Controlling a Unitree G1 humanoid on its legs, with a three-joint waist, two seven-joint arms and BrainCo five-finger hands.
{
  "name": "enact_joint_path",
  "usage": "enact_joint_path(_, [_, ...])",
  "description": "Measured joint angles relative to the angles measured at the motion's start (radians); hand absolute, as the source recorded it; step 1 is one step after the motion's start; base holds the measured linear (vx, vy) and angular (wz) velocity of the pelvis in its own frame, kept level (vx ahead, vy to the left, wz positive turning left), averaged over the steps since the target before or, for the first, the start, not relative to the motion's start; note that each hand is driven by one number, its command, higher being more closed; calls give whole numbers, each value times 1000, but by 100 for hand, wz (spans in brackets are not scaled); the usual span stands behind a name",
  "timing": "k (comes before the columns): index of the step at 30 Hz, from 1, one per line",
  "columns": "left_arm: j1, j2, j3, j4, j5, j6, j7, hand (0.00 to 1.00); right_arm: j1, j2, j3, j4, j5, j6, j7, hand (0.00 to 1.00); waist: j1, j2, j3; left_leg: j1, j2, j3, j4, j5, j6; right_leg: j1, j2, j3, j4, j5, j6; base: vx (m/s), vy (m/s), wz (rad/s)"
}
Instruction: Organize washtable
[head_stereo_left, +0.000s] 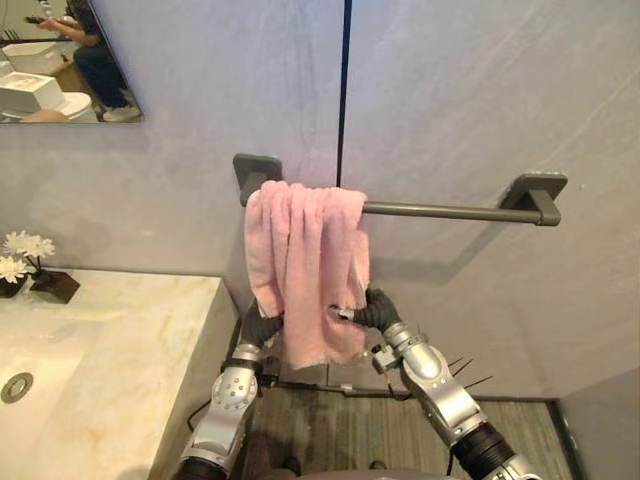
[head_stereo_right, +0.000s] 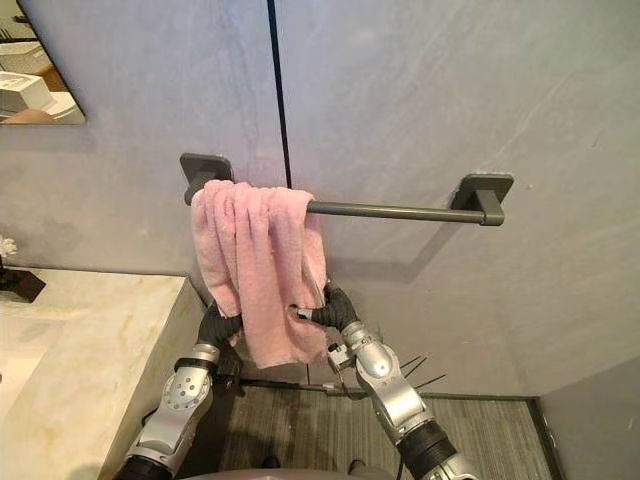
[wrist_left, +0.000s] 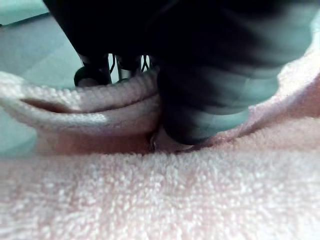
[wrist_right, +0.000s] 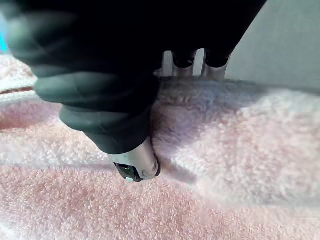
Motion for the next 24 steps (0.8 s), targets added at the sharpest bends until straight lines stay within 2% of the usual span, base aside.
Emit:
enact_joint_path(7, [5,0,69,-23,0,-2,-2,100,92,0,-234,-44,-22,-17,-29,100,-2,-4,-2,7,1,11,-2,0,0,0,1,10,0,0,0,-12,-8,-3])
enact_joint_path(10, [12,-10,72,-58,0,-11,-9,100,142,3,-287,-70,-35,-19,-32,100,-5,-4,-2,15,2,23,-12,0,0,-1,2,21,-2,1,1,-6,-11,-11])
enact_joint_path(16, [22,-71,72,-130,0,-26,-43,100,206,49,-382,-130,-34,-23,-33,100,-14,-4,-2,23,-1,35,-20,-2,2,-3,1,27,-1,-1,3,-4,-6,-6])
enact_joint_path(18, [23,-86,72,-131,0,-30,-53,100,211,77,-411,-130,-34,-23,-33,100,-26,-2,-2,23,-1,36,-20,-3,2,-4,1,30,-1,-1,4,0,0,0])
enact_joint_path(24, [35,-114,69,-123,0,-30,-71,100,217,100,-430,-109,-34,-32,-36,100,-34,9,-1,24,1,60,-17,-21,-4,-19,3,56,-1,-3,7,-14,-14,-12])
